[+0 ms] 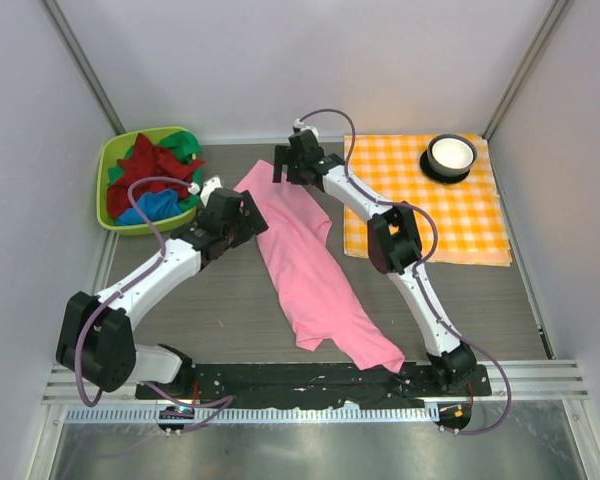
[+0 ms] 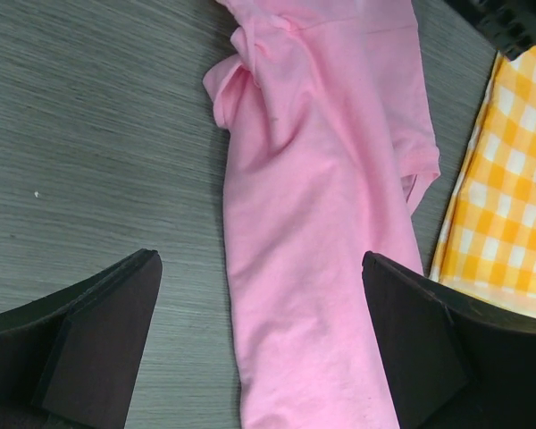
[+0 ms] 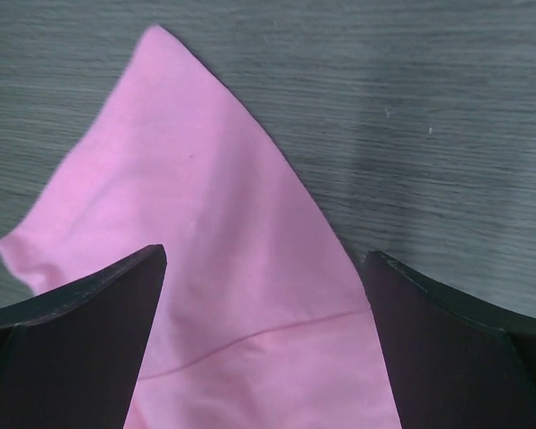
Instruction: Fold and stack the t-shirts
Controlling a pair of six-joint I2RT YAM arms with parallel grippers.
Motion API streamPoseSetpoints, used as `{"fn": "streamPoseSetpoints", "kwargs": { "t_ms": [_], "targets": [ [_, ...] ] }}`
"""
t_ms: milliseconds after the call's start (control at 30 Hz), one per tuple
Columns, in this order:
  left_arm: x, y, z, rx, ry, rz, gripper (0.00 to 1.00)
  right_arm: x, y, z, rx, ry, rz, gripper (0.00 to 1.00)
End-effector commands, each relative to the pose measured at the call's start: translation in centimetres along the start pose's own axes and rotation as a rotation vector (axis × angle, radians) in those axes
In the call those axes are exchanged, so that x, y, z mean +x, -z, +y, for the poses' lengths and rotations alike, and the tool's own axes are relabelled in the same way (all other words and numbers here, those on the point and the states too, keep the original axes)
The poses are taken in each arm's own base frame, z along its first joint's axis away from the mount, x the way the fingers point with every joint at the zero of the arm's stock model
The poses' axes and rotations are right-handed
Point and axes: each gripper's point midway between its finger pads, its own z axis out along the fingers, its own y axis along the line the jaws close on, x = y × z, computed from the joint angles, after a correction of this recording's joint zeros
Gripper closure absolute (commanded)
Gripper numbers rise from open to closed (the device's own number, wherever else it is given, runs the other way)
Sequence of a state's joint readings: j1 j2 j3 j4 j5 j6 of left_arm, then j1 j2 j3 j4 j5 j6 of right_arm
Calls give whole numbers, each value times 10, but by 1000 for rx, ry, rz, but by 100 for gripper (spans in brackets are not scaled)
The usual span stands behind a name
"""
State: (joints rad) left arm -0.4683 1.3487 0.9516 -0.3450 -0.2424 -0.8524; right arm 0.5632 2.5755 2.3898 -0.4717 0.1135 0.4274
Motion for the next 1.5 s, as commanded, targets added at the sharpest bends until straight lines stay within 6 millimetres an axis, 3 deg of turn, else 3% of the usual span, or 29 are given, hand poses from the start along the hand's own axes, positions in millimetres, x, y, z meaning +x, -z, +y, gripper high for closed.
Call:
{"fn": "streamPoseSetpoints", "kwargs": {
  "t_ms": [0,267,567,867,900,967,1000,1233,1300,1367,1467],
  "targets": [
    [-19,0,-6,41,72,-75,0,-29,-9,27,-130,-31,-93,0],
    [-28,1,6,24,81,-86,0,-36,-29,37,-188,-51,-165,0],
    [-23,-15,24,-9,139,-60,0,9,-55,46,-229,-66,-86,0],
    [-23,-14,36,-7,162,-48,0,44,-61,53,-193,-28,-27,3],
    [-22,-13,36,-6,163,-47,0,42,-59,50,-163,-21,-37,5],
    [-23,-13,36,1,167,-53,0,60,-59,47,-134,8,-1,9],
    [-20,-13,39,-2,168,-50,0,62,-59,44,-102,19,-1,17],
    [-11,-11,45,11,189,-39,0,80,-50,11,76,75,38,44],
    [-7,-10,46,15,195,-33,0,79,-45,5,108,82,43,53],
    [-7,-10,48,14,197,-35,0,77,-41,-4,156,92,44,57],
    [-4,-9,49,21,201,-36,0,74,-35,-14,214,114,38,77]
  ]
}}
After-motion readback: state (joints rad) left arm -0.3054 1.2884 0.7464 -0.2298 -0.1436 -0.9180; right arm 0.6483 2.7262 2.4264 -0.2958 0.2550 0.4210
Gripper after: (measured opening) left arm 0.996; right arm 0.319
